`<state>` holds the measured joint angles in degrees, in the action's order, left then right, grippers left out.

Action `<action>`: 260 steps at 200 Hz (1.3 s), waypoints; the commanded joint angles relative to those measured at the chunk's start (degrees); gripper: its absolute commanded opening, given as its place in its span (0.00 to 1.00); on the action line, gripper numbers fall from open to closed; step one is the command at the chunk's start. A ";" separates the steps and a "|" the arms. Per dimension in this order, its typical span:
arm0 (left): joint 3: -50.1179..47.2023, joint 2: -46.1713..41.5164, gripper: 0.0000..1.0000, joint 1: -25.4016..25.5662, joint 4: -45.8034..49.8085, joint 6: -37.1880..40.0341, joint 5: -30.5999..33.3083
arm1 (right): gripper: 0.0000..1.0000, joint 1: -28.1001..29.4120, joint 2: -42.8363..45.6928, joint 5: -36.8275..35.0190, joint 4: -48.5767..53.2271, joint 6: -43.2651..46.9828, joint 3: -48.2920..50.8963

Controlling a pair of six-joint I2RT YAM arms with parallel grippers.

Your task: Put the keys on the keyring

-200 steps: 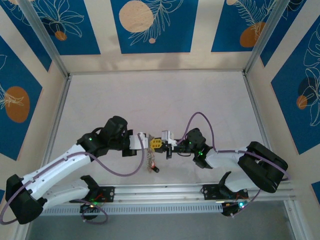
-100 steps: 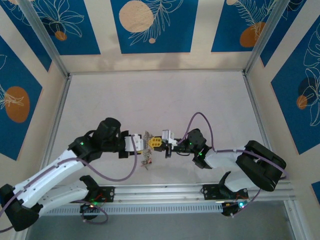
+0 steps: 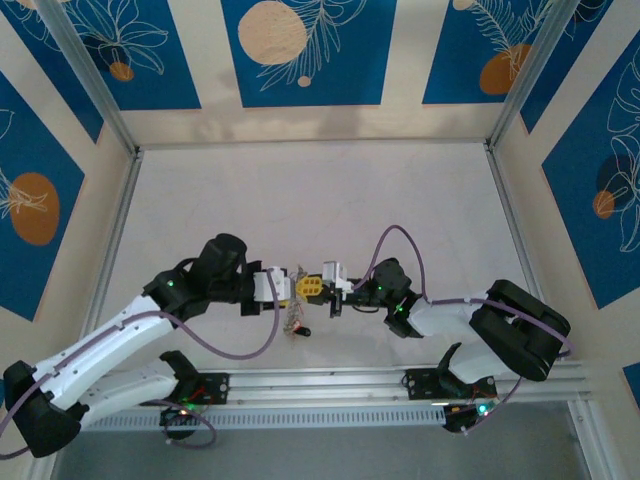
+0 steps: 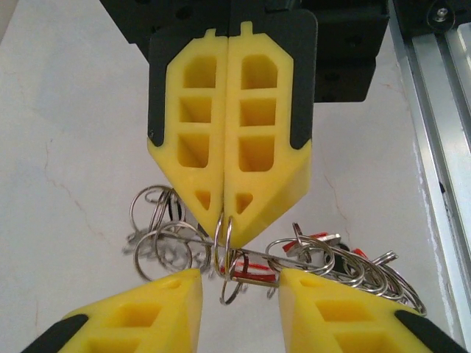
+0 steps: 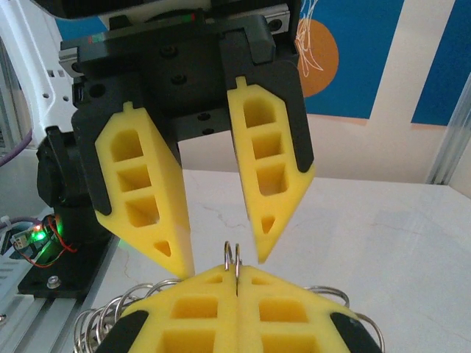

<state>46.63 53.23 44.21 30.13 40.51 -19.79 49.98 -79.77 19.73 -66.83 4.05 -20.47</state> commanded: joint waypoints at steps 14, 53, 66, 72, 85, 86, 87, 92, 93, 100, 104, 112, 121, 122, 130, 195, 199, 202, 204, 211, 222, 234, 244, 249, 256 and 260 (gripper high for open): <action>0.57 1.22 0.26 -0.47 -1.92 0.25 -2.66 | 0.00 0.54 0.42 0.38 -3.66 0.13 -0.21; 0.83 2.62 0.20 -0.50 -1.61 0.62 -2.99 | 0.00 0.62 0.30 0.71 -3.52 0.10 -0.27; 0.92 2.76 0.18 -0.44 -1.70 0.61 -2.99 | 0.00 0.63 0.10 0.89 -3.48 0.37 -0.36; 1.00 2.87 0.17 -0.52 -1.74 0.62 -2.82 | 0.00 0.62 -0.06 0.98 -3.48 0.50 -0.44; 1.07 2.84 0.10 -0.48 -1.76 0.77 -2.09 | 0.00 0.60 -0.01 1.02 -3.01 0.78 -0.62; 1.08 2.84 0.09 -0.50 -1.71 0.83 -2.09 | 0.00 0.58 -0.02 0.98 -2.98 0.83 -0.58; 1.09 2.84 0.08 -0.47 -1.68 0.86 -2.09 | 0.00 0.61 0.01 1.00 -2.93 0.80 -0.65; 1.25 2.92 0.05 -0.52 -1.45 1.09 -1.92 | 0.00 0.63 0.05 0.97 -2.75 0.92 -0.71; 1.26 2.93 0.05 -0.48 -1.37 1.12 -1.92 | 0.00 0.59 0.05 0.95 -2.72 0.89 -0.71; 1.65 3.00 0.01 -0.51 -0.83 1.46 -1.62 | 0.00 0.58 -0.05 0.90 -2.62 1.03 -0.71; 1.90 3.02 0.00 -0.44 -0.43 1.57 -1.42 | 0.00 0.61 -0.08 0.88 -2.58 1.11 -0.64; 2.27 3.17 0.00 -0.50 0.13 1.59 -0.55 | 0.00 0.63 -0.07 0.73 -2.25 1.37 -0.56; 2.94 3.72 0.00 -0.51 0.81 1.51 0.94 | 0.00 0.55 0.21 0.10 -1.20 1.73 -0.49; 3.07 3.81 0.00 -0.52 0.98 1.51 1.09 | 0.00 0.60 0.26 0.03 -1.03 1.74 -0.47; 4.37 4.85 0.00 -0.51 2.88 2.03 2.04 | 0.00 0.65 0.69 -0.39 0.28 2.28 -0.32; 15.28 11.51 0.00 0.17 16.62 5.77 8.56 | 0.25 0.57 4.20 -2.72 9.62 5.29 0.63; 15.81 11.82 0.00 0.32 17.09 5.95 8.89 | 0.26 0.61 4.36 -2.76 9.77 5.18 0.61; 16.20 12.01 0.00 0.55 17.48 6.14 9.16 | 0.27 0.63 4.41 -2.76 9.86 5.05 0.56; 16.45 12.25 0.00 0.64 17.74 6.33 9.33 | 0.28 0.58 4.50 -2.83 9.87 4.90 0.53; 17.39 12.80 0.00 1.14 19.13 7.11 10.16 | 0.30 0.58 4.55 -2.85 9.85 4.56 0.45; 18.84 13.85 0.00 2.19 21.24 8.16 12.36 | 0.31 0.59 4.21 -2.63 9.79 4.14 0.13; 20.04 15.09 0.00 3.34 23.15 8.77 15.13 | 0.32 0.60 3.63 -2.33 9.71 3.87 -0.52; 20.96 15.98 0.00 4.01 24.44 9.13 16.59 | 0.34 0.62 2.91 -2.31 9.17 2.90 -0.93; 21.33 16.34 0.00 4.30 24.98 9.27 17.00 | 0.35 0.64 2.48 -2.17 8.54 2.46 -1.04; 21.84 16.88 0.00 4.64 25.63 9.53 17.24 | 0.36 0.63 1.82 -2.14 7.48 1.83 -1.15; 22.06 17.17 0.00 4.81 26.03 9.66 17.28 | 0.36 0.54 1.44 -2.08 6.84 1.42 -1.23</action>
<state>65.60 68.99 47.55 51.05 47.59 -6.13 50.26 -76.62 17.39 -57.65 7.35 -20.47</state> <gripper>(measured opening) 0.042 0.354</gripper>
